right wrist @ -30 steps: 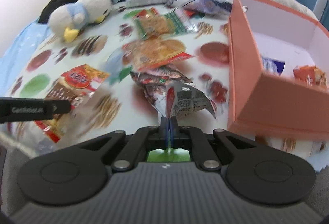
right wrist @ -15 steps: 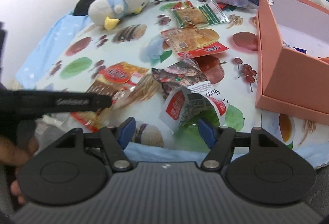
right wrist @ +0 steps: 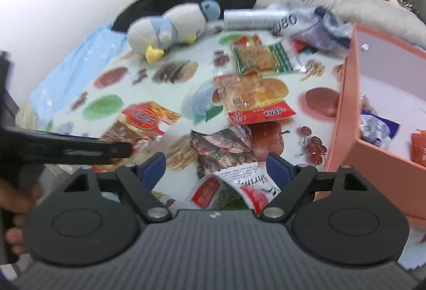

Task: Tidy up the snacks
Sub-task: 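Grasp the shrimp-chip bag with the right tool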

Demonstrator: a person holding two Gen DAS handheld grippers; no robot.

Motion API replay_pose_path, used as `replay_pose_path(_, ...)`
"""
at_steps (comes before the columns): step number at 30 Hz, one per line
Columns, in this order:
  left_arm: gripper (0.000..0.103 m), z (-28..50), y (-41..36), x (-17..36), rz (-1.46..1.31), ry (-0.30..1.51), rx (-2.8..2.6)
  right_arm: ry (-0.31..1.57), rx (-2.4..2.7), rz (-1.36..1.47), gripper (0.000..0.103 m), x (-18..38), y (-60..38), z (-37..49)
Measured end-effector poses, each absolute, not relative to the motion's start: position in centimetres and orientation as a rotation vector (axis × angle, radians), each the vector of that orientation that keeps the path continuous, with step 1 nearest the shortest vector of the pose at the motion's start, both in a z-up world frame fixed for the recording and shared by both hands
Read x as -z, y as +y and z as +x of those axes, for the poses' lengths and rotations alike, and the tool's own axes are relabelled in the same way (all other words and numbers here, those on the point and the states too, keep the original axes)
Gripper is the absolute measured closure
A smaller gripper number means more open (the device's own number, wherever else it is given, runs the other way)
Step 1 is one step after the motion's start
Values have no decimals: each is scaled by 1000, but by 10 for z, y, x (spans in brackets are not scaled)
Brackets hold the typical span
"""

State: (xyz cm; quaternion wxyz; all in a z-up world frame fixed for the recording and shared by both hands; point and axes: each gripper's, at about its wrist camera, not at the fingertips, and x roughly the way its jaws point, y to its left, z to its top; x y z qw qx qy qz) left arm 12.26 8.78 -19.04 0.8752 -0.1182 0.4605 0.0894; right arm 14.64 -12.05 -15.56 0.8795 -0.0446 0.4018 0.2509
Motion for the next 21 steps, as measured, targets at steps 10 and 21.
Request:
replay_pose_path(10, 44, 132, 90, 192, -255, 970, -195, 968, -512, -254, 19, 205, -95, 176)
replay_pose_path(21, 44, 143, 87, 166, -252, 934, -194, 952, -473, -268, 47, 215, -99, 177)
